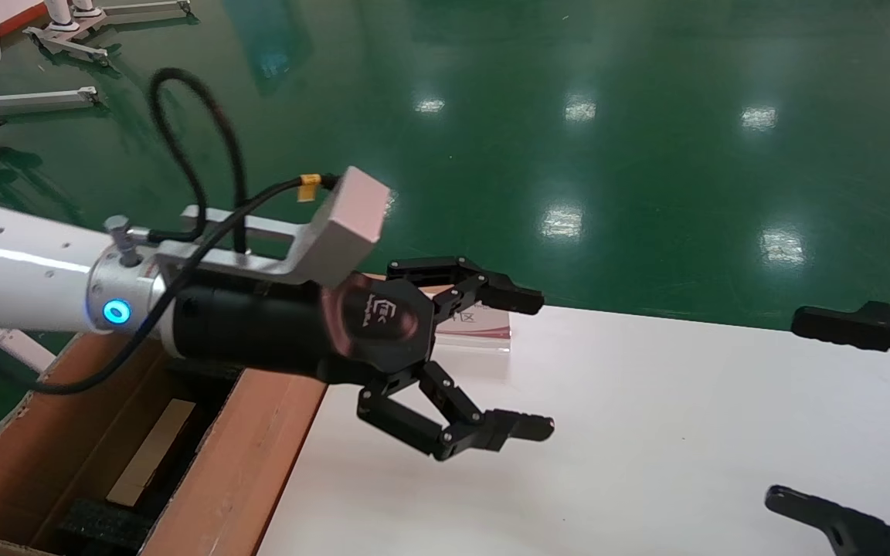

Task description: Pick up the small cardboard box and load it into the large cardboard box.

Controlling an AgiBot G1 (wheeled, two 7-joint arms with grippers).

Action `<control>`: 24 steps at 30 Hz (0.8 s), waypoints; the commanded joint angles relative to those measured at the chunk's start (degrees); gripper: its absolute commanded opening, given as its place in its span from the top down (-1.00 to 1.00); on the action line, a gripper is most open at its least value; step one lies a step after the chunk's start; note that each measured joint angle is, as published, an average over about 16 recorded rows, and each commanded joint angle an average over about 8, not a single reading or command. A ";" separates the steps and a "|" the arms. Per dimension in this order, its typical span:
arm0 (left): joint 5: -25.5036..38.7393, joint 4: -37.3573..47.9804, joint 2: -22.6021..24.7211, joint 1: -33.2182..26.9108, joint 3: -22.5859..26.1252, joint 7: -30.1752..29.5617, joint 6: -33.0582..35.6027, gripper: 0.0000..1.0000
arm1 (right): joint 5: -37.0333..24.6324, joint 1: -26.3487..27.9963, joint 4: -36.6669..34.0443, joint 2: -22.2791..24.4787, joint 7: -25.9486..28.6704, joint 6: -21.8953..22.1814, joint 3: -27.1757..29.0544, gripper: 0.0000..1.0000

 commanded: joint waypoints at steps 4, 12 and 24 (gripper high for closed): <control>-1.48 -0.91 0.86 7.22 -9.59 3.59 2.38 -1.00 | 0.01 0.00 0.00 0.01 -0.01 0.01 -0.01 -1.00; -3.46 -2.12 2.02 17.11 -22.74 8.28 5.58 -1.00 | 0.02 0.00 -0.01 0.02 -0.02 0.02 -0.03 -1.00; -3.79 -2.26 2.16 17.91 -23.78 8.47 5.91 -1.00 | 0.03 0.00 -0.02 0.03 -0.02 0.03 -0.03 -1.00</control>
